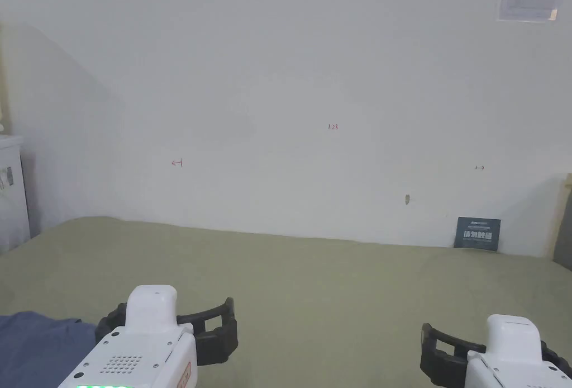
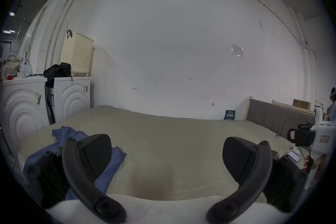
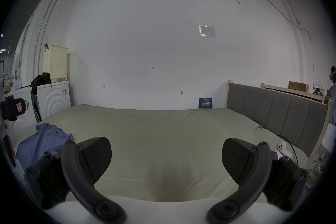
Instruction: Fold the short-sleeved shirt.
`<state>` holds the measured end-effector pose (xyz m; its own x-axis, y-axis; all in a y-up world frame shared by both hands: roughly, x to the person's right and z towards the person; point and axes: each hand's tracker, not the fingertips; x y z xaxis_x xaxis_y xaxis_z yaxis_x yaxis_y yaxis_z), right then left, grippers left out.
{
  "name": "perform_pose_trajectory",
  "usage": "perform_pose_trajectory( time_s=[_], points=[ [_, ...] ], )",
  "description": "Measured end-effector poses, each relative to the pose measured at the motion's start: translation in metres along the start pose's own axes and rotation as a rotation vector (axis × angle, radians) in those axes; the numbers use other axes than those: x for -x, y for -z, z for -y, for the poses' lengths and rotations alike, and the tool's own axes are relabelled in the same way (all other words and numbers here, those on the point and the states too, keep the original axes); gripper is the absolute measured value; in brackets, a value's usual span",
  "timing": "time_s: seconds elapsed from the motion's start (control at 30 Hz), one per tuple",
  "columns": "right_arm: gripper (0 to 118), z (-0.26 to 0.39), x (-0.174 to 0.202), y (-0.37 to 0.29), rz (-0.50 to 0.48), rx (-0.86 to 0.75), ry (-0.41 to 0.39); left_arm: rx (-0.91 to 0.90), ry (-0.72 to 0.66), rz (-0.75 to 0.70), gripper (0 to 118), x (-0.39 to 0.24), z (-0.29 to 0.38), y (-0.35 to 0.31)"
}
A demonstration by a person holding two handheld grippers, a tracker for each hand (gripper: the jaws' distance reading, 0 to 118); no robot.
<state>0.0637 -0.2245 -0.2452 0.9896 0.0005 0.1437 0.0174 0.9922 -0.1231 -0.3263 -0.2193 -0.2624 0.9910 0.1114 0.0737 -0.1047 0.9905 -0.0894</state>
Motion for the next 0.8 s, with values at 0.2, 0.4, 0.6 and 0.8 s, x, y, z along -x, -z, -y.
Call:
perform_pose_trajectory(
  time_s=[0.2, 0.4, 0.6, 0.8],
  points=[
    [83, 0.000, 0.002, -0.005, -0.023, 0.023, -0.089, 0.035, 0.036, 0.003, 95, -0.002, 0.004, -0.001],
    [7, 0.003, 0.015, -0.012, 0.024, -0.004, -0.112, 0.013, 0.031, -0.059, 0, 0.000, -0.003, -0.006],
    [7, -0.010, 0.042, -0.004, -0.078, 0.014, -0.095, 0.010, 0.087, -0.105, 0, 0.016, -0.003, -0.016],
    [7, -0.020, 0.122, 0.005, -0.265, 0.008, -0.114, -0.027, 0.123, -0.233, 0, 0.069, -0.024, -0.053]
  ],
)
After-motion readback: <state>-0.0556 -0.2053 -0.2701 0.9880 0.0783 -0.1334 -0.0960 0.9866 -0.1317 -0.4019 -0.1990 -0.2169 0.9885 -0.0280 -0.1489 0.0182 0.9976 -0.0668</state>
